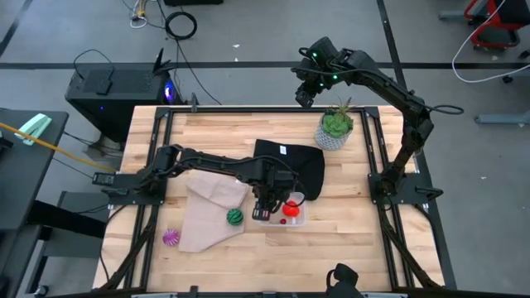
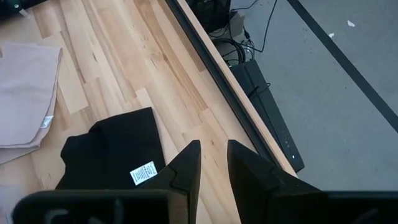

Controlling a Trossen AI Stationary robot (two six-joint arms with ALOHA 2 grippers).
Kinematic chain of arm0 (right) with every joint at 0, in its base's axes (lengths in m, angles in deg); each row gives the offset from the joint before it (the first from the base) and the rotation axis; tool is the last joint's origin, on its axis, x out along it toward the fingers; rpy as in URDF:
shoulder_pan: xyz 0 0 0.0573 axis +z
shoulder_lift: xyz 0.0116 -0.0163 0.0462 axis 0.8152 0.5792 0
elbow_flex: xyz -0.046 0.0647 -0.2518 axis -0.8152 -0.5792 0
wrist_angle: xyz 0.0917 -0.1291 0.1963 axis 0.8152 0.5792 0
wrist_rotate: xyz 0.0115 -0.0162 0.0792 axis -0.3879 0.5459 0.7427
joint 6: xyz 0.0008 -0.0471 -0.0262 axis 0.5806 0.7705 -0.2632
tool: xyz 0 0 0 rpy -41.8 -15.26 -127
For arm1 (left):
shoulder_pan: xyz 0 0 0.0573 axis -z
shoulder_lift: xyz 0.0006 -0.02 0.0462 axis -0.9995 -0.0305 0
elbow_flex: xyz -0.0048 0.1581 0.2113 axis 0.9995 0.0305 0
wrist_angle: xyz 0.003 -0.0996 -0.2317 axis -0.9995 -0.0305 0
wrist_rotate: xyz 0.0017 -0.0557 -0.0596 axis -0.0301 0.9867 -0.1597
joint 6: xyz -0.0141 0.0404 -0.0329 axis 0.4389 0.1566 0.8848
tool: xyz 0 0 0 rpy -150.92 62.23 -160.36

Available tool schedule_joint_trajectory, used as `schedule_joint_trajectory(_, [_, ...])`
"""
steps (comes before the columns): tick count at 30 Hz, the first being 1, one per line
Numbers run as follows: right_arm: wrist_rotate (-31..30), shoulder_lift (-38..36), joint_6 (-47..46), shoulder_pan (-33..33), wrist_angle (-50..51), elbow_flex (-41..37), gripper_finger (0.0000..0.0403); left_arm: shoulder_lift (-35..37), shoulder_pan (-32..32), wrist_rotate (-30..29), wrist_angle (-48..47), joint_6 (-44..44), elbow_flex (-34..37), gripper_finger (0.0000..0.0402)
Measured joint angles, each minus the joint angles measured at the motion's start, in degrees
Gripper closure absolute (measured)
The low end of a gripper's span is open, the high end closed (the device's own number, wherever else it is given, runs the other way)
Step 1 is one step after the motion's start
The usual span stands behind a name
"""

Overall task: Pick and placing Produce into tupperware
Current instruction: Put the watermelon into the transparent bin

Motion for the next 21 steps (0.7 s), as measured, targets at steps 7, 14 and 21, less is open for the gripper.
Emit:
schedule_joint_trajectory(7, [0.0, 0.0, 0.0, 0.0, 0.2, 0.0, 0.0316, 0.0, 0.3, -2.8, -0.4, 0.0, -5.7, 0.0229])
schedule_joint_trajectory(14, [0.0, 0.0, 0.0, 0.0, 0.2, 0.0, 0.0316, 0.0, -0.2, -4.8, -10.0, -2.1, -12.8, 0.023])
schedule_joint_trajectory(21, [0.0, 0.0, 0.0, 0.0, 0.2, 0.0, 0.0316, 0.1, -1.5, -5.7, -14.3, -2.2, -19.6, 0.023])
